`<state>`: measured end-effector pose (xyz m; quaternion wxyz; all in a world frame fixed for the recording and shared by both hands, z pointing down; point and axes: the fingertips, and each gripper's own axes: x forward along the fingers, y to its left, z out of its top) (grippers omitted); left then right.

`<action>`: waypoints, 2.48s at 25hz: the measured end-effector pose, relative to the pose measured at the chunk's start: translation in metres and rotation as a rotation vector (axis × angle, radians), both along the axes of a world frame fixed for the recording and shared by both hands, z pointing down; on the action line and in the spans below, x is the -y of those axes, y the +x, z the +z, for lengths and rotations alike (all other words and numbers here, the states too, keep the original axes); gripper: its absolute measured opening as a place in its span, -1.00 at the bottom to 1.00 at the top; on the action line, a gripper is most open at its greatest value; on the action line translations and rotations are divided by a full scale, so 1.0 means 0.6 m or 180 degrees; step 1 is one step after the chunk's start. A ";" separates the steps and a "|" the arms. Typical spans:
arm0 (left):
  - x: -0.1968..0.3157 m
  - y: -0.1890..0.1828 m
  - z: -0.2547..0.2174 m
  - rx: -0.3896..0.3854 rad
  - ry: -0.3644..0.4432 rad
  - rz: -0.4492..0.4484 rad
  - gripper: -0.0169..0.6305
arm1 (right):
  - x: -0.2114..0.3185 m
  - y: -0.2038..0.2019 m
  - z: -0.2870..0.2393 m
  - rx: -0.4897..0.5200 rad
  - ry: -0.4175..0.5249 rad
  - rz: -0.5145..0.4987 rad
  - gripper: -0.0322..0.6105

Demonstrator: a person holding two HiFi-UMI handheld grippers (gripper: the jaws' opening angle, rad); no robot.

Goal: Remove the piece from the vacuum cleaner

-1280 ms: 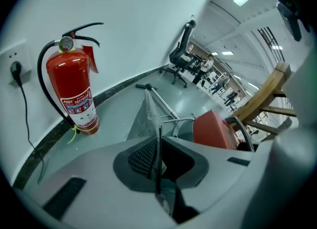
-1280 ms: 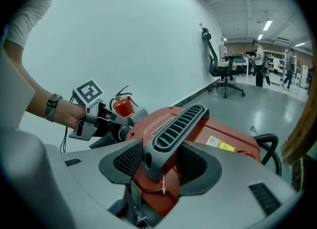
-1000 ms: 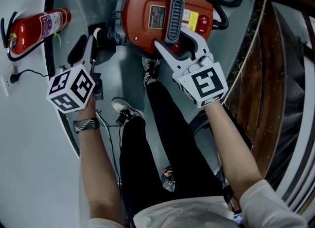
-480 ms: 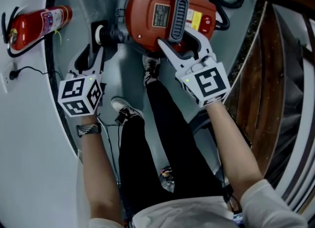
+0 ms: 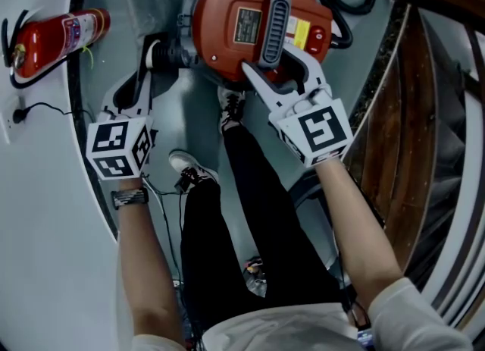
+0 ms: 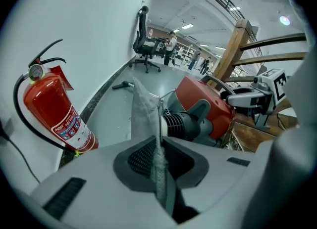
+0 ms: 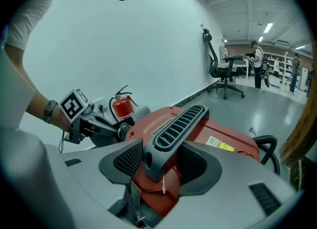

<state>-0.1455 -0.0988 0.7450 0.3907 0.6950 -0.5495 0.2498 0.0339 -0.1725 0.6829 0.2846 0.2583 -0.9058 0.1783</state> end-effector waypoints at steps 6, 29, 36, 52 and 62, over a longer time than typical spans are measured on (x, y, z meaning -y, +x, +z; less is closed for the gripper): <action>0.005 -0.004 -0.001 0.0166 0.0019 0.0207 -0.85 | 0.000 -0.001 0.000 0.0010 -0.0004 -0.0004 -0.22; 0.009 -0.010 0.000 0.0669 0.0092 0.0679 -0.85 | -0.004 0.002 0.000 -0.0009 0.0025 -0.0068 -0.22; 0.011 -0.014 0.002 0.0516 0.0118 0.0483 -0.85 | -0.004 0.001 0.001 -0.0016 0.0048 -0.0078 -0.22; 0.011 -0.018 0.003 -0.0088 0.0050 -0.0125 -0.85 | -0.004 0.001 0.000 -0.0020 0.0066 -0.0087 -0.22; 0.011 -0.024 0.008 -0.0579 0.0038 -0.0488 -0.84 | -0.005 0.002 0.001 -0.0030 0.0066 -0.0094 -0.22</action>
